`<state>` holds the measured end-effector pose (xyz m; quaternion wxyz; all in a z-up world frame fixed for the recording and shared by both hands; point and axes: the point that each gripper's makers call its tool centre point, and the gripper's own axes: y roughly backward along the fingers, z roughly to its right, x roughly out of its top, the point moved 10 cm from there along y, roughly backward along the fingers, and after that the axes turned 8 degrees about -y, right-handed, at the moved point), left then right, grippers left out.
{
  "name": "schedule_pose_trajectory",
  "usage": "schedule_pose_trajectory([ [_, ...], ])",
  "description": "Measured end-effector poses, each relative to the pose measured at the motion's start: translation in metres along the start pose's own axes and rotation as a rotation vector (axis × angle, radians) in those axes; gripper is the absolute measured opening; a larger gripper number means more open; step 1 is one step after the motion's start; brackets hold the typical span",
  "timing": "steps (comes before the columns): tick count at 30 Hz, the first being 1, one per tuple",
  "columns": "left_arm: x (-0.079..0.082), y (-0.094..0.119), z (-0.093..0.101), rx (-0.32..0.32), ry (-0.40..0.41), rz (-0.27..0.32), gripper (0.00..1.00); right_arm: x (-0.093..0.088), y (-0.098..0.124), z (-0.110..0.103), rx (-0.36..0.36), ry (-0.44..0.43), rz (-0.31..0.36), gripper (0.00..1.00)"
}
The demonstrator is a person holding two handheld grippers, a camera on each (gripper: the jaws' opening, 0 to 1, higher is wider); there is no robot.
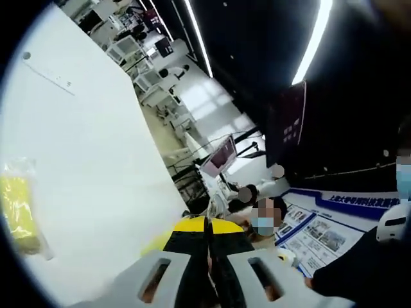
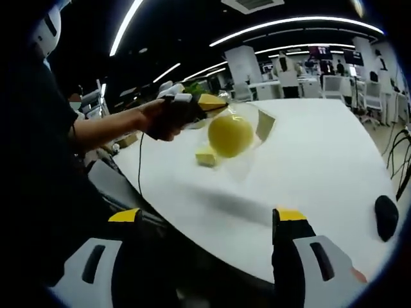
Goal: Compare the silicone blocks by pressing each to a similar depth, holding the contact briefly, and releasing to observe deformation and rebound differences across the visible hardness samples.
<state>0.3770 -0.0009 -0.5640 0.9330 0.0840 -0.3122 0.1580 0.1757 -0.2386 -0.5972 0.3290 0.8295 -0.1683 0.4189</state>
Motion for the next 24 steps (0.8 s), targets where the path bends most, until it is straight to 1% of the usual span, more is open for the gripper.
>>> schedule_pose_trajectory([
  [3, 0.002, -0.002, -0.009, 0.025, 0.019, 0.011, 0.00, -0.011, -0.001, -0.001, 0.000, -0.043, -0.012, 0.76],
  [5, 0.002, -0.003, -0.014, 0.036, 0.026, 0.016, 0.00, -0.016, -0.002, -0.003, 0.005, -0.069, 0.007, 0.75],
  [8, 0.002, -0.002, -0.023, 0.058, 0.056, 0.026, 0.00, -0.030, -0.005, 0.001, -0.007, -0.146, 0.032, 0.75],
  [9, 0.002, -0.002, -0.025, 0.066, 0.061, 0.030, 0.00, -0.034, -0.004, 0.001, -0.010, -0.157, 0.023, 0.75],
  [10, 0.002, -0.002, -0.028, 0.070, 0.063, 0.029, 0.00, -0.039, -0.004, 0.000, 0.004, -0.169, 0.004, 0.75],
  [11, 0.002, -0.003, -0.030, 0.075, 0.064, 0.027, 0.00, -0.041, -0.003, -0.001, 0.005, -0.175, 0.001, 0.74],
  [12, 0.001, -0.002, -0.034, 0.103, 0.067, 0.026, 0.00, -0.042, -0.003, -0.002, -0.001, -0.173, 0.000, 0.74],
  [13, 0.000, -0.003, -0.038, 0.114, 0.070, 0.020, 0.00, -0.045, -0.001, -0.003, -0.004, -0.169, -0.011, 0.73],
  [15, -0.001, -0.006, -0.044, 0.132, 0.072, 0.015, 0.00, -0.047, 0.000, -0.003, -0.009, -0.172, -0.021, 0.73],
  [17, -0.003, -0.009, -0.048, 0.138, 0.100, 0.013, 0.00, -0.047, 0.001, -0.003, -0.010, -0.170, -0.024, 0.72],
  [19, -0.003, -0.013, -0.054, 0.151, 0.158, 0.037, 0.00, -0.046, 0.002, -0.003, -0.015, -0.168, -0.020, 0.72],
  [20, -0.004, -0.016, -0.055, 0.142, 0.173, 0.041, 0.00, -0.045, 0.003, -0.003, -0.015, -0.169, -0.016, 0.72],
  [23, -0.004, -0.023, -0.056, 0.151, 0.184, 0.067, 0.00, -0.042, 0.004, -0.004, -0.017, -0.168, -0.012, 0.72],
  [24, -0.004, -0.025, -0.058, 0.157, 0.202, 0.093, 0.00, -0.042, 0.004, -0.004, -0.018, -0.168, -0.011, 0.72],
])
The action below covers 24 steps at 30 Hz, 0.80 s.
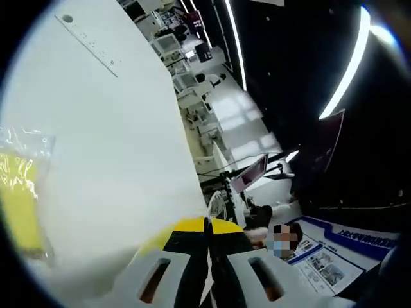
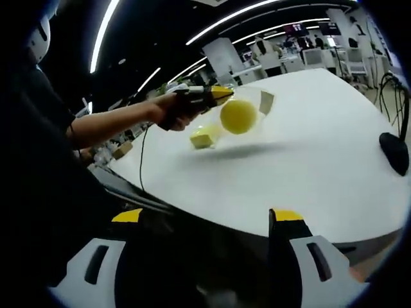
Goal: Compare the silicone blocks by pressing each to a similar depth, holding the contact briefly, and releasing to observe deformation and rebound differences across the visible hardness samples.
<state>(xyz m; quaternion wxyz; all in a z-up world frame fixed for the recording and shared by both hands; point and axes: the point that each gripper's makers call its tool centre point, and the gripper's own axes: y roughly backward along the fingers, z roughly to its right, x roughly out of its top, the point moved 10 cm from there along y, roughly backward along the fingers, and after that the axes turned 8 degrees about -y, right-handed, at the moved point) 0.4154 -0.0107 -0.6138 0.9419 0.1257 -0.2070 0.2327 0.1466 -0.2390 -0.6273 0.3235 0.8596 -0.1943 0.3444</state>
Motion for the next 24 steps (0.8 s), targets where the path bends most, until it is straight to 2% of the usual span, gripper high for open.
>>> schedule_pose_trajectory([
  [2, 0.001, -0.003, -0.004, 0.003, 0.071, 0.038, 0.00, 0.002, 0.001, -0.001, 0.003, -0.001, 0.007, 0.72],
  [3, 0.001, -0.004, -0.008, 0.008, 0.079, 0.054, 0.00, 0.003, 0.001, -0.002, 0.005, -0.001, 0.013, 0.72],
  [6, 0.006, -0.002, -0.024, 0.071, 0.118, 0.094, 0.00, 0.006, 0.002, -0.004, 0.007, -0.006, 0.025, 0.71],
  [15, 0.014, 0.006, -0.045, 0.182, 0.067, 0.088, 0.00, 0.011, 0.002, -0.003, -0.008, 0.001, 0.011, 0.72],
  [17, 0.015, 0.006, -0.049, 0.201, 0.086, 0.091, 0.00, 0.014, 0.002, -0.003, -0.005, 0.007, 0.014, 0.72],
  [24, 0.017, 0.006, -0.057, 0.235, 0.042, 0.066, 0.00, 0.020, 0.003, -0.004, -0.001, 0.012, 0.028, 0.71],
])
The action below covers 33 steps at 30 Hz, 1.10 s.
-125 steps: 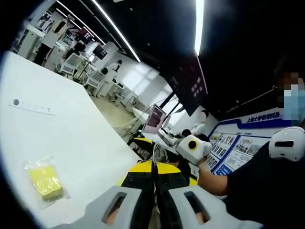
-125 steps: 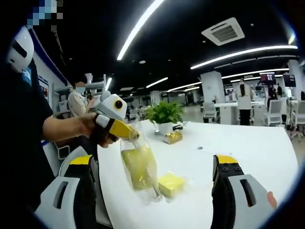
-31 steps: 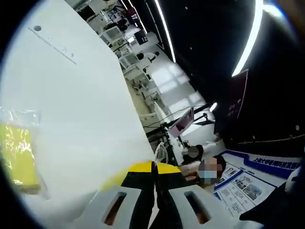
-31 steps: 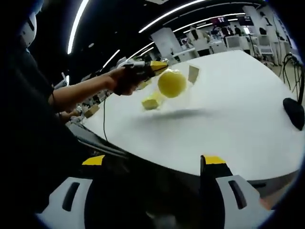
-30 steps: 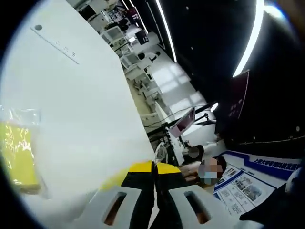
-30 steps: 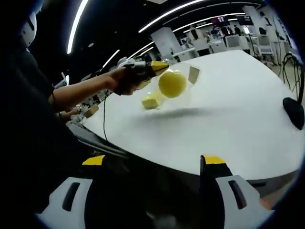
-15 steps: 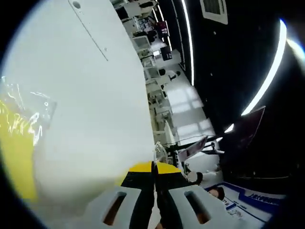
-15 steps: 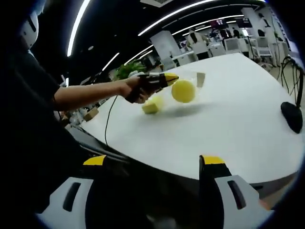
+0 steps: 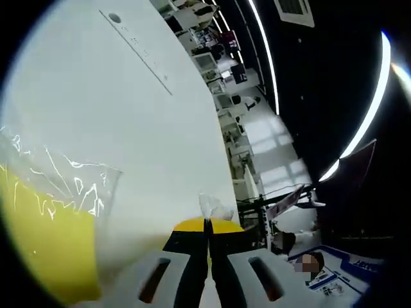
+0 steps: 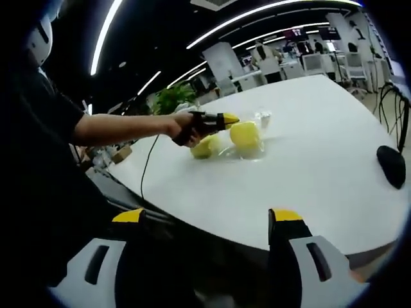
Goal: Compare the silicone blocks by pressing each to a similar depth, holding the contact briefly, and releasing to observe deformation and rebound differences across the visible hardness samples.
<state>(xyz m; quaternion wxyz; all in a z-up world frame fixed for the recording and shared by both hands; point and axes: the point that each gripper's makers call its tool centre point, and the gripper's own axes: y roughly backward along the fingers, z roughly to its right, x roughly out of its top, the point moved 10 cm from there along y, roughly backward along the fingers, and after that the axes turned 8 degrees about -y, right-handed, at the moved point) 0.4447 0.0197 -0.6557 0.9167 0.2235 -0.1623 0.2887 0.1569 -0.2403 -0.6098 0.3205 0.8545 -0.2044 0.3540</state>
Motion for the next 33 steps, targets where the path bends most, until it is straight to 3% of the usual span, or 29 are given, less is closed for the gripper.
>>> schedule_pose_trajectory([
  [9, 0.004, 0.000, -0.013, 0.046, -0.036, -0.013, 0.00, 0.000, 0.003, 0.000, -0.009, 0.003, -0.001, 0.71],
  [12, 0.006, -0.002, -0.016, 0.097, -0.058, -0.027, 0.00, 0.005, 0.003, -0.002, -0.001, -0.008, 0.018, 0.71],
  [14, 0.007, -0.003, -0.017, 0.115, -0.096, -0.042, 0.00, 0.010, 0.003, -0.004, 0.010, -0.018, 0.048, 0.70],
  [21, 0.012, -0.008, -0.018, 0.180, -0.319, -0.147, 0.00, 0.003, 0.002, -0.004, -0.012, 0.001, 0.018, 0.70],
  [24, 0.013, -0.012, -0.016, 0.174, -0.340, -0.154, 0.00, 0.000, 0.001, -0.006, -0.020, 0.025, -0.027, 0.69],
  [28, 0.013, -0.013, -0.019, 0.179, -0.339, -0.157, 0.00, 0.004, 0.002, -0.009, -0.013, 0.026, 0.004, 0.69],
  [33, 0.014, -0.015, -0.019, 0.183, -0.403, -0.173, 0.00, 0.004, 0.003, -0.008, -0.025, 0.023, 0.006, 0.69],
])
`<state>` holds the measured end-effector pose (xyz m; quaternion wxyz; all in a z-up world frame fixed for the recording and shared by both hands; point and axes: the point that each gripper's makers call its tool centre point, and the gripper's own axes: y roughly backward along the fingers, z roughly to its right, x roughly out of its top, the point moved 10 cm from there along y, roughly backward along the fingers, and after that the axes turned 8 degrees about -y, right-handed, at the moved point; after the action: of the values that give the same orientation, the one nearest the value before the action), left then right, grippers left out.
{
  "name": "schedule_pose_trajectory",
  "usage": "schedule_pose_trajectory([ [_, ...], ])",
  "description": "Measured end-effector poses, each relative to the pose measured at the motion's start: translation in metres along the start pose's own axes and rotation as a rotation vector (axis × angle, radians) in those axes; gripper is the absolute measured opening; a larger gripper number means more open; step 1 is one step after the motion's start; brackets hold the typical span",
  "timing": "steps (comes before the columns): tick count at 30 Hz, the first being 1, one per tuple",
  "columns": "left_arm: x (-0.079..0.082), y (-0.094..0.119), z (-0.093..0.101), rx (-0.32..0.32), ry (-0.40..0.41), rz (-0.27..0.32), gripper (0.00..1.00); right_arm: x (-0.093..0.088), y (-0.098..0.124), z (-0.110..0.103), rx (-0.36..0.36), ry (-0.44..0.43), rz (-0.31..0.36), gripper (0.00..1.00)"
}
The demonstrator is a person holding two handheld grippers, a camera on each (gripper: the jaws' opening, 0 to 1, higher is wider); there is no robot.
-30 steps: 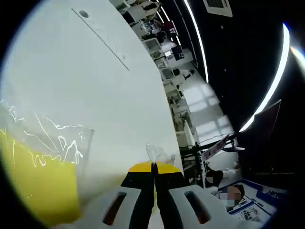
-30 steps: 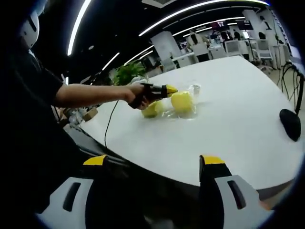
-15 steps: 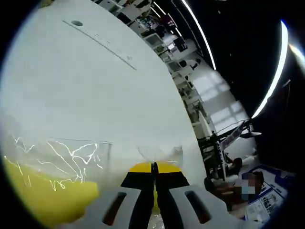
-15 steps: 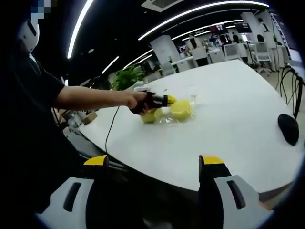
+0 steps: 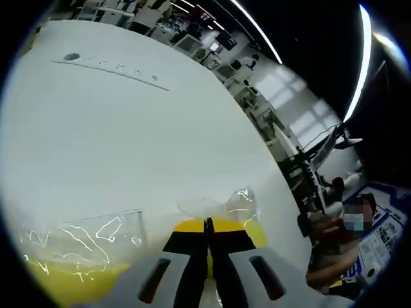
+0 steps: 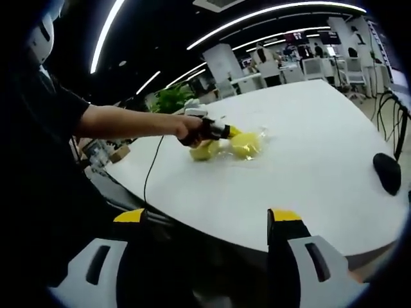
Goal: Compare the silicone blocks by pressing each to a similar depth, holding the contact briefly, and releasing to observe deformation and rebound differences across the visible hardness samples.
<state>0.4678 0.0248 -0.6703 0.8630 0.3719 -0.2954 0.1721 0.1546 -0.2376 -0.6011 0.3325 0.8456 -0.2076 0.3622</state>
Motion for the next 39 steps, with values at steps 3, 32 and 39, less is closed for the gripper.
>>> schedule_pose_trajectory([
  [3, 0.001, 0.000, 0.000, -0.002, -0.004, -0.008, 0.00, -0.001, -0.001, 0.000, -0.002, 0.002, -0.011, 0.69],
  [32, 0.015, 0.034, 0.011, 0.005, -0.062, 0.016, 0.26, -0.009, -0.003, -0.003, -0.005, 0.058, -0.014, 0.69],
  [39, 0.019, 0.054, 0.020, 0.017, -0.200, 0.053, 0.37, -0.010, -0.003, -0.003, -0.003, 0.075, -0.008, 0.69],
])
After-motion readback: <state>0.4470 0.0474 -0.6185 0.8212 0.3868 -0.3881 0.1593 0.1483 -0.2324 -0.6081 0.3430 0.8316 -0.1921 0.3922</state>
